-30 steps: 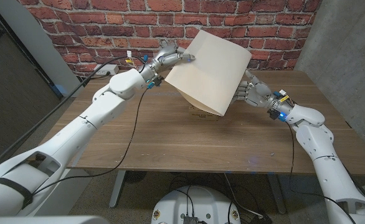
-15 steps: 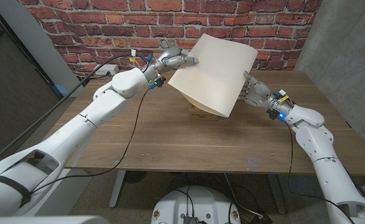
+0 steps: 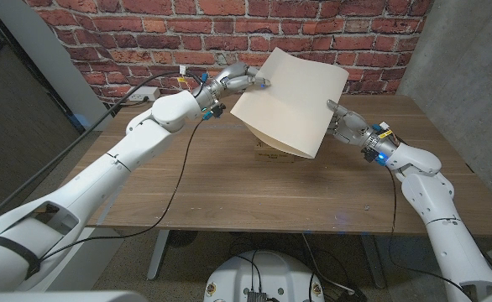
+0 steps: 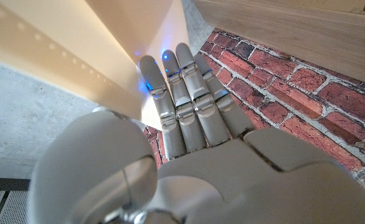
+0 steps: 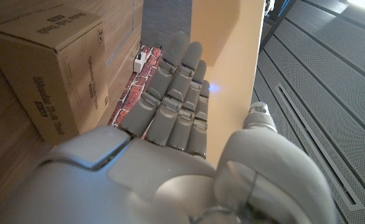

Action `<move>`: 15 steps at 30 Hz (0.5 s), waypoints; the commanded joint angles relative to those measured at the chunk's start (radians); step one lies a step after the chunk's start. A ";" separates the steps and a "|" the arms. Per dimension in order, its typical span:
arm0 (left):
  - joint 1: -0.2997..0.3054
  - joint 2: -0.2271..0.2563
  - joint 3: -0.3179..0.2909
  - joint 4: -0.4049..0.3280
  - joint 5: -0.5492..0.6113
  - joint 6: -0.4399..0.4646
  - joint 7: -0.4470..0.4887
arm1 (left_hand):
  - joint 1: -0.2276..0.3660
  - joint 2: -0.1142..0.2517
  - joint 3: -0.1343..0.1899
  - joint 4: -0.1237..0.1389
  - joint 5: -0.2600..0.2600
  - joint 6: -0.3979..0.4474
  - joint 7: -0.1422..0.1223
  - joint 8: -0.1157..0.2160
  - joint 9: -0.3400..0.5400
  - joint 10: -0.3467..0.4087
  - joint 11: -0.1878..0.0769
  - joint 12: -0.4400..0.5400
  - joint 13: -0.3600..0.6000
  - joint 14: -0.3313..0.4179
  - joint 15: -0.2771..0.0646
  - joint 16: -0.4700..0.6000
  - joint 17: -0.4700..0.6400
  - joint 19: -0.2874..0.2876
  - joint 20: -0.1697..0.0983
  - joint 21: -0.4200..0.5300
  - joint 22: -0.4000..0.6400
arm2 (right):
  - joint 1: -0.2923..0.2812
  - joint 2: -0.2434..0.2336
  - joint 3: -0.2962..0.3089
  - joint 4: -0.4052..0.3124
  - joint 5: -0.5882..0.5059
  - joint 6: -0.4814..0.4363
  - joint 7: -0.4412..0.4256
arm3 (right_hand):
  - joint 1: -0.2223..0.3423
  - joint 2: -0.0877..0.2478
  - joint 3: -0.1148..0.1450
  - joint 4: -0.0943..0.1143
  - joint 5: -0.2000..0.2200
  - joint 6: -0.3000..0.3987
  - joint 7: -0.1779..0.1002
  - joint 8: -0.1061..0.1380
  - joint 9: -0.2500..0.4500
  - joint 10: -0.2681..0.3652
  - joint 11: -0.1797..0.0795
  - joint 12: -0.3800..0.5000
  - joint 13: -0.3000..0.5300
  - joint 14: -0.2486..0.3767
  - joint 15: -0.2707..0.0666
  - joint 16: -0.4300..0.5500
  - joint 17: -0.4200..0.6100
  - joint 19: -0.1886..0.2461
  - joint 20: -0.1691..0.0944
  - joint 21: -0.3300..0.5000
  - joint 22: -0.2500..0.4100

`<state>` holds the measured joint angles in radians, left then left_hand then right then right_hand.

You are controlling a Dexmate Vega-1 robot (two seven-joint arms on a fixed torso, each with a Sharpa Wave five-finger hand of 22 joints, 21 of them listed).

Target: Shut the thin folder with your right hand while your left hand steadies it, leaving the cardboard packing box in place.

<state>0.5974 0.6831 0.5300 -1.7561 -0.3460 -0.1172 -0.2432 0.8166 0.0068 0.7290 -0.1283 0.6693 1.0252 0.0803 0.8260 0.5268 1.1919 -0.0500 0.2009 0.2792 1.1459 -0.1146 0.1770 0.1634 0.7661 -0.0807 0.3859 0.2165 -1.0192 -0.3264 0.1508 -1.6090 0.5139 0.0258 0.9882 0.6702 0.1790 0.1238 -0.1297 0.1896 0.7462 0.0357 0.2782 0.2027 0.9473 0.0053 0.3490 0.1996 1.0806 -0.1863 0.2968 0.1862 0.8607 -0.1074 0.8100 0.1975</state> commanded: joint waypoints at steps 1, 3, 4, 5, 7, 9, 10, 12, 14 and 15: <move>0.015 0.005 -0.011 -0.022 -0.032 -0.004 -0.018 | -0.016 -0.008 0.005 0.002 -0.005 0.001 -0.011 -0.015 -0.013 -0.051 -0.035 -0.006 -0.003 -0.070 -0.049 -0.006 0.002 -0.011 -0.021 0.010 0.001 | -0.037 -0.006 0.007 -0.040 -0.002 0.008 -0.076 | 0.055 0.022 0.054 -0.010 0.014 0.044 -0.014 0.010 0.002 0.045 -0.006 0.010 0.001 0.032 -0.006 0.006 0.005 0.005 -0.067 0.016 0.007; 0.017 0.005 -0.013 -0.025 -0.041 -0.006 -0.022 | -0.024 -0.018 0.002 -0.001 -0.015 -0.017 -0.011 -0.027 -0.025 -0.067 -0.037 -0.008 -0.003 -0.093 -0.046 -0.006 0.003 -0.020 -0.012 0.012 0.000 | -0.044 -0.008 0.009 -0.049 -0.008 0.016 -0.089 | 0.089 0.025 0.093 -0.016 0.024 0.071 -0.028 0.014 0.002 0.066 -0.011 0.011 0.001 0.041 -0.012 0.004 0.006 0.004 -0.068 0.022 0.006; 0.017 0.006 -0.013 -0.026 -0.043 -0.007 -0.026 | -0.028 -0.020 0.001 -0.001 -0.020 -0.020 -0.008 -0.031 -0.029 -0.077 -0.034 -0.011 -0.004 -0.099 -0.045 -0.006 0.003 -0.025 -0.008 0.012 0.000 | -0.046 -0.011 0.009 -0.052 -0.008 0.015 -0.094 | 0.097 0.026 0.103 -0.016 0.026 0.079 -0.031 0.015 0.002 0.073 -0.012 0.012 0.001 0.046 -0.017 0.004 0.006 0.004 -0.069 0.023 0.004; 0.017 0.006 -0.013 -0.026 -0.046 -0.009 -0.030 | -0.031 -0.022 -0.001 0.000 -0.023 -0.023 -0.011 -0.032 -0.029 -0.081 -0.034 -0.011 -0.004 -0.104 -0.044 -0.006 0.004 -0.028 -0.003 0.012 0.000 | -0.049 -0.013 0.009 -0.056 -0.011 0.018 -0.098 | 0.109 0.026 0.118 -0.016 0.030 0.089 -0.036 0.016 0.002 0.082 -0.017 0.013 0.002 0.052 -0.021 0.004 0.006 0.006 -0.072 0.028 0.005; 0.016 0.010 -0.013 -0.029 -0.045 -0.010 -0.034 | -0.038 -0.023 -0.003 0.002 -0.033 -0.040 -0.010 -0.034 -0.025 -0.103 -0.029 -0.015 -0.004 -0.129 -0.039 -0.008 0.005 -0.042 0.013 0.011 0.000 | -0.057 -0.016 0.011 -0.066 -0.011 0.016 -0.112 | 0.117 0.022 0.133 -0.015 0.032 0.101 -0.039 0.017 0.001 0.092 -0.019 0.015 0.004 0.060 -0.028 0.004 0.007 0.007 -0.074 0.036 0.011; 0.017 0.011 -0.014 -0.030 -0.049 -0.012 -0.037 | -0.041 -0.022 -0.003 0.002 -0.041 -0.059 -0.013 -0.039 -0.022 -0.113 -0.033 -0.014 -0.004 -0.144 -0.037 -0.007 0.005 -0.048 0.018 0.011 0.000 | -0.061 -0.017 0.011 -0.068 -0.012 0.027 -0.115 | 0.124 0.017 0.148 -0.012 0.033 0.114 -0.044 0.018 0.001 0.108 -0.021 0.018 0.006 0.074 -0.027 0.006 0.007 0.006 -0.074 0.042 0.012; 0.018 0.011 -0.015 -0.030 -0.054 -0.013 -0.039 | -0.043 -0.023 -0.003 0.002 -0.044 -0.060 -0.014 -0.040 -0.023 -0.123 -0.033 -0.016 -0.004 -0.150 -0.038 -0.008 0.005 -0.050 0.019 0.012 -0.001 | -0.064 -0.017 0.011 -0.073 -0.010 0.025 -0.122 | 0.126 0.015 0.154 -0.011 0.034 0.117 -0.046 0.017 0.001 0.116 -0.026 0.020 0.008 0.076 -0.029 0.006 0.008 0.005 -0.075 0.043 0.011; 0.019 0.011 -0.017 -0.028 -0.064 -0.016 -0.048 | -0.052 -0.029 -0.008 0.004 -0.052 -0.074 -0.012 -0.046 -0.026 -0.133 -0.028 -0.015 -0.004 -0.165 -0.032 -0.007 0.006 -0.063 0.031 0.010 -0.001 | -0.068 -0.021 0.010 -0.078 -0.011 0.029 -0.128 | 0.138 0.011 0.171 -0.012 0.035 0.139 -0.059 0.021 0.002 0.130 -0.032 0.023 0.013 0.082 -0.034 0.008 0.014 0.002 -0.076 0.047 0.008; 0.017 0.012 -0.018 -0.024 -0.076 -0.020 -0.062 | -0.077 -0.041 -0.025 0.014 -0.070 -0.091 -0.010 -0.052 -0.029 -0.159 -0.020 -0.016 -0.002 -0.192 -0.024 -0.006 0.009 -0.076 0.052 0.009 -0.002 | -0.071 -0.021 0.009 -0.083 -0.011 0.031 -0.138 | 0.145 0.012 0.181 -0.012 0.035 0.147 -0.061 0.023 0.002 0.140 -0.036 0.026 0.016 0.092 -0.036 0.012 0.019 -0.001 -0.077 0.048 0.005; 0.016 0.012 -0.018 -0.021 -0.083 -0.021 -0.070 | -0.082 -0.042 -0.028 0.016 -0.075 -0.096 -0.005 -0.054 -0.030 -0.166 -0.018 -0.016 -0.002 -0.205 -0.025 -0.007 0.009 -0.079 0.058 0.009 -0.002 | -0.071 -0.022 0.009 -0.082 -0.009 0.034 -0.139 | 0.147 0.011 0.187 -0.011 0.035 0.157 -0.066 0.026 0.003 0.150 -0.039 0.029 0.017 0.096 -0.036 0.014 0.022 -0.002 -0.078 0.050 0.005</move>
<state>0.6117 0.6904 0.5186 -1.7790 -0.3873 -0.1231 -0.2731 0.7556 -0.0329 0.7156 -0.1156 0.6070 0.9427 0.0698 0.7787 0.4954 1.0491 -0.0675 0.1882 0.2723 0.9668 -0.1392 0.1699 0.1683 0.6968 -0.0365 0.3945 0.2136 -1.0657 -0.3387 0.1583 -1.6618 0.5059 0.0443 0.8959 0.8014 0.1912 0.2958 -0.1423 0.2185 0.8835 -0.0256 0.2935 0.2020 1.0619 -0.0420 0.3703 0.2110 1.1634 -0.2217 0.3024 0.2004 0.8605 -0.1073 0.8541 0.2030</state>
